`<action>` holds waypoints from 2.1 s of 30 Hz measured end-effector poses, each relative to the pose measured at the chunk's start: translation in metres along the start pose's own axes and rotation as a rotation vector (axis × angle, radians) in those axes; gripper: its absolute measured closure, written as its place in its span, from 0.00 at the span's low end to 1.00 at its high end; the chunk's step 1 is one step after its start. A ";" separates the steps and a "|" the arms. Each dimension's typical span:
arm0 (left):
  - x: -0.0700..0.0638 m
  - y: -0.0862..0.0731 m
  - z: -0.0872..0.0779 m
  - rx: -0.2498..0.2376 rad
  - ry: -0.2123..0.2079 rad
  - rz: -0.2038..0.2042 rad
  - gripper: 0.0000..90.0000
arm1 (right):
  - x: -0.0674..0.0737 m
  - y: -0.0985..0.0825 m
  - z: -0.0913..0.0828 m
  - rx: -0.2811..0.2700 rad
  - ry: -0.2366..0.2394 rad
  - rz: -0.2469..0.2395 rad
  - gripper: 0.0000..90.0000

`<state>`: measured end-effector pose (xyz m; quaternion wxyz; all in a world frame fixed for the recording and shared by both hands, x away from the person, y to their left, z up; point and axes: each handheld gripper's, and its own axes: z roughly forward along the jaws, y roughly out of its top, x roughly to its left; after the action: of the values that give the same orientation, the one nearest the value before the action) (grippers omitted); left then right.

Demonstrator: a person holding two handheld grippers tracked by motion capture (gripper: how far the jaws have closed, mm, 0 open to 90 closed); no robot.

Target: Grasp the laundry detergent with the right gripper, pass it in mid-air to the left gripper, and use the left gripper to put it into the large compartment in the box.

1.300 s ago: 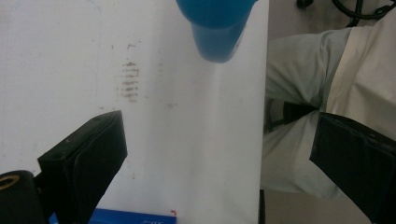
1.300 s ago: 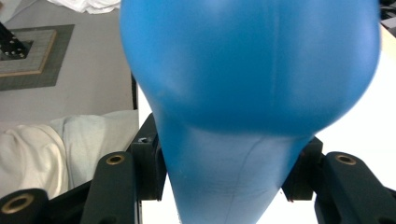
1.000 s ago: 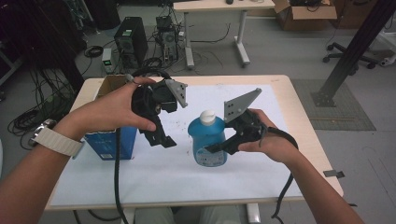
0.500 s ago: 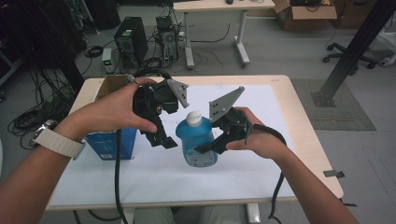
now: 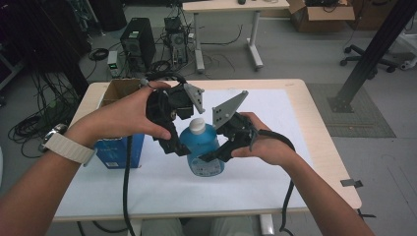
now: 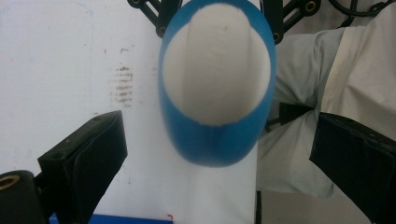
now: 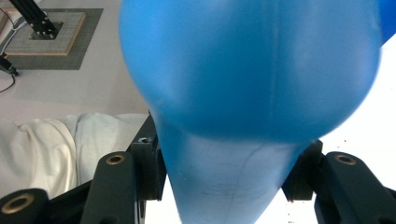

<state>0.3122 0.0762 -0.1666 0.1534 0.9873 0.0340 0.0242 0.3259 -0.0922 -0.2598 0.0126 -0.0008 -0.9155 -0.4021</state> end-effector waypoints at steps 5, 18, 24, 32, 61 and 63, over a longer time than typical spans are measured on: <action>0.001 0.002 0.002 0.004 0.000 0.002 0.05 | -0.001 0.002 0.002 0.007 0.002 -0.001 0.50; 0.002 0.007 0.006 0.010 0.002 0.010 0.05 | -0.002 0.007 0.007 0.018 0.013 -0.003 0.50; 0.003 0.007 0.009 0.013 0.003 0.008 0.05 | -0.002 0.007 0.006 0.016 0.012 -0.001 0.50; 0.004 0.009 0.013 0.016 -0.016 0.008 0.08 | -0.002 0.008 0.006 0.021 0.014 0.001 0.50; 0.007 0.007 0.016 0.014 -0.043 0.027 0.29 | -0.001 0.008 0.007 0.030 0.012 0.001 0.50; 0.007 0.007 0.017 0.014 -0.044 0.027 0.29 | -0.001 0.009 0.007 0.030 0.012 0.001 0.50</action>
<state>0.3209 0.0649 -0.1802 0.1470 0.9890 0.0174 0.0044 0.3272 -0.0812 -0.2584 0.0181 0.0014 -0.9214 -0.3883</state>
